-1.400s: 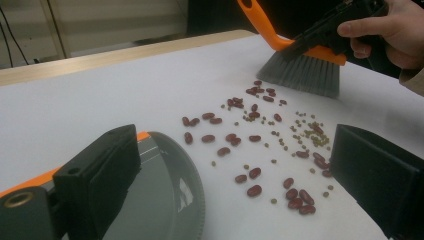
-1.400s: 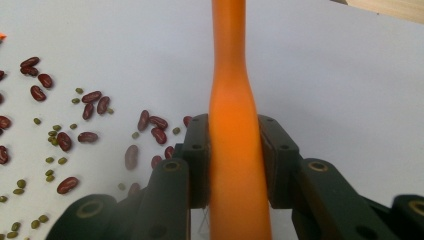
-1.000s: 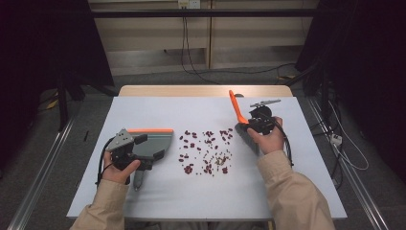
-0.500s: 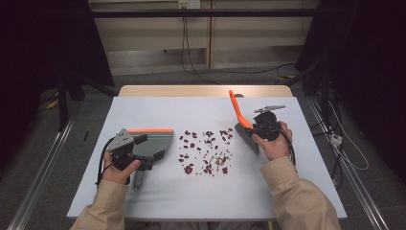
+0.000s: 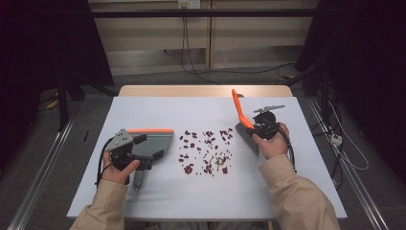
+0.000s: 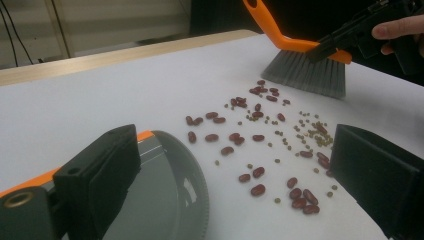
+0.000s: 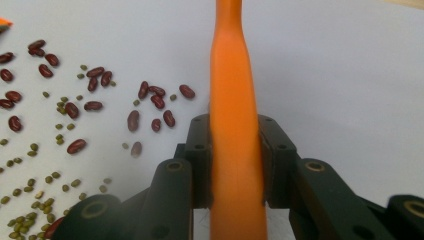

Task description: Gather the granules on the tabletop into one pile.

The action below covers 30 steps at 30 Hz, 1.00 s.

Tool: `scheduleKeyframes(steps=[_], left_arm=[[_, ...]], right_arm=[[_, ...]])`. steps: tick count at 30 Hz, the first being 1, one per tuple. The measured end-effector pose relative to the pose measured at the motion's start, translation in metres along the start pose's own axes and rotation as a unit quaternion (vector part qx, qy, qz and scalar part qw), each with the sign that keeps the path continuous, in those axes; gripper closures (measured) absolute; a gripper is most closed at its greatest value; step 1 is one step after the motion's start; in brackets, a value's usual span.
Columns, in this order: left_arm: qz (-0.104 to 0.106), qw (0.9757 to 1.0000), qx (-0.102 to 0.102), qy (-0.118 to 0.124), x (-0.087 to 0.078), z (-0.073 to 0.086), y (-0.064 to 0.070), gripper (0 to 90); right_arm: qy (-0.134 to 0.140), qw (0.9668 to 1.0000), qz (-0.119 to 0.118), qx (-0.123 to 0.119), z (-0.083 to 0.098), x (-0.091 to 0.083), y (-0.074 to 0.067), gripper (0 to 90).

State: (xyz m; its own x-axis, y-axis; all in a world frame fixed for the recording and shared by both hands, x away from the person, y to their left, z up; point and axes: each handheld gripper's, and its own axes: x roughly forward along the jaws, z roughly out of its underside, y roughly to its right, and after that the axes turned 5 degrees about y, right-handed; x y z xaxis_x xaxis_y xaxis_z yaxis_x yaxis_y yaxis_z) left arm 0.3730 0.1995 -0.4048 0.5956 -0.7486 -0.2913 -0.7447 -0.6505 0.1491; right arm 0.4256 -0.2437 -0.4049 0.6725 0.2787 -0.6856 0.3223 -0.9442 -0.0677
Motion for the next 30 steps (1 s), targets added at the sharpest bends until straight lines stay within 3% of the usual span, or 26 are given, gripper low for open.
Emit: scheduleKeyframes(steps=[3,5,11,18,21,25,30], left_arm=[[0.0,1.0,0.002,-0.002,0.0,0.0,-0.001,6.1],[0.0,1.0,0.0,-0.002,0.0,0.0,-0.001,6.1],[0.002,1.0,-0.003,-0.001,0.001,0.001,-0.002,6.1],[-0.001,1.0,-0.005,-0.002,0.0,0.001,-0.004,6.1],[-0.002,1.0,-0.005,-0.003,0.001,0.001,-0.004,6.1],[-0.002,1.0,-0.006,-0.004,0.001,0.002,-0.004,6.1],[-0.004,1.0,-0.008,-0.004,0.0,0.003,-0.006,6.1]], right_arm=[[0.028,0.9996,0.001,-0.002,-0.003,-0.002,0.004,71.3],[0.044,0.9989,-0.002,-0.016,-0.008,0.0,0.007,71.3],[0.062,0.9968,-0.012,-0.049,-0.02,0.016,0.01,71.3],[0.084,0.9915,-0.008,-0.099,-0.034,0.041,0.004,71.3],[0.083,0.9873,-0.002,-0.136,-0.036,0.052,-0.001,71.3],[0.071,0.9837,0.004,-0.165,-0.036,0.063,-0.004,71.3],[0.058,0.9804,-0.017,-0.187,-0.035,0.065,-0.013,71.3]])
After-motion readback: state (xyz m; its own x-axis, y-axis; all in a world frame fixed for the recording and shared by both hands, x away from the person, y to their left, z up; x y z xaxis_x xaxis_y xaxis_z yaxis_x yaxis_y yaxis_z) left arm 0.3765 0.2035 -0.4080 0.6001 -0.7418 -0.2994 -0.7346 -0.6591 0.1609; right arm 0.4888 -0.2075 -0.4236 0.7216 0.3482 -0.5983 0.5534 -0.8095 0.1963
